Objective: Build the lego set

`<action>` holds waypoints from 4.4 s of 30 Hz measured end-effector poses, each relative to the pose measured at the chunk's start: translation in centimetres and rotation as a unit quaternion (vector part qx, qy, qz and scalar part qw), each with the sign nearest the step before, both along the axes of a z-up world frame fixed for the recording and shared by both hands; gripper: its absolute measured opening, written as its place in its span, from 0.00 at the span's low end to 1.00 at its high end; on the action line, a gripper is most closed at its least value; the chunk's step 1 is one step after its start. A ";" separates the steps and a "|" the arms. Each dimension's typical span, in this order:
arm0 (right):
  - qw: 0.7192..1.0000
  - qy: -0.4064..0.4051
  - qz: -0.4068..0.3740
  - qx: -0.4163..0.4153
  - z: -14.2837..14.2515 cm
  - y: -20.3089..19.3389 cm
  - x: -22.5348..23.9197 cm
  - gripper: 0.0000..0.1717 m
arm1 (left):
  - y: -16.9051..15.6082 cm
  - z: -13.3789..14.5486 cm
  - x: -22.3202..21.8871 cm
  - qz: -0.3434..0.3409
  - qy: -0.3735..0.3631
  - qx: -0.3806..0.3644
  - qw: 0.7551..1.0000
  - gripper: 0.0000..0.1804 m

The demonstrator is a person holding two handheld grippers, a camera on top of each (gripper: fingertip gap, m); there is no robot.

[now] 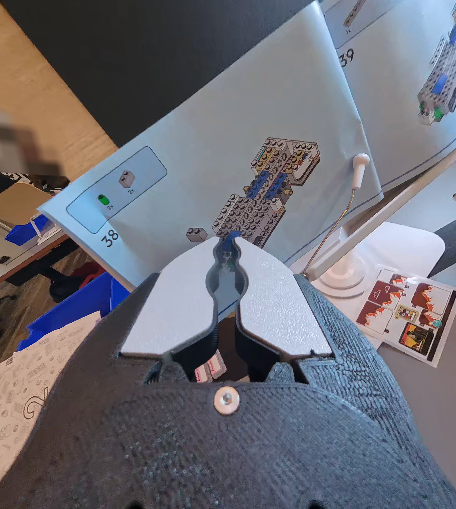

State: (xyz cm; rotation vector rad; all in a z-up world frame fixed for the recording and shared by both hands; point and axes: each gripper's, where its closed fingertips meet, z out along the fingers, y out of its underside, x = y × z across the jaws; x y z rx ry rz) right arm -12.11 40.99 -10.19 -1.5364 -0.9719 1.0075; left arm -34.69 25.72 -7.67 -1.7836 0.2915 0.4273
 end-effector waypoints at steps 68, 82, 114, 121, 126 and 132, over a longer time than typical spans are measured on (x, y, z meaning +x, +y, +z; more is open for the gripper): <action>0.917 -0.346 0.179 0.083 -16.4 -31.6 14.0 0.23 | -23.3 -18.6 24.1 -0.375 -0.081 -0.282 0.879 0.24; 0.967 -0.150 0.200 0.037 -12.7 -33.5 15.9 0.18 | -6.9 -20.0 15.7 -0.291 0.020 -0.357 0.887 0.13; 0.926 -0.162 0.325 0.106 -12.2 -41.7 11.8 0.16 | -27.1 -14.3 31.9 -0.563 -0.235 -0.196 0.768 0.04; 0.918 -0.206 0.327 0.083 -14.8 -41.7 11.3 0.16 | -27.2 -17.9 32.8 -0.546 -0.135 -0.245 0.790 0.04; 0.914 -0.223 0.328 0.088 -15.5 -41.7 11.3 0.16 | -26.8 -19.7 32.2 -0.514 -0.078 -0.273 0.809 0.05; 0.915 -0.229 0.321 0.082 -15.9 -41.2 11.5 0.16 | -26.5 -19.7 31.0 -0.490 -0.058 -0.281 0.823 0.13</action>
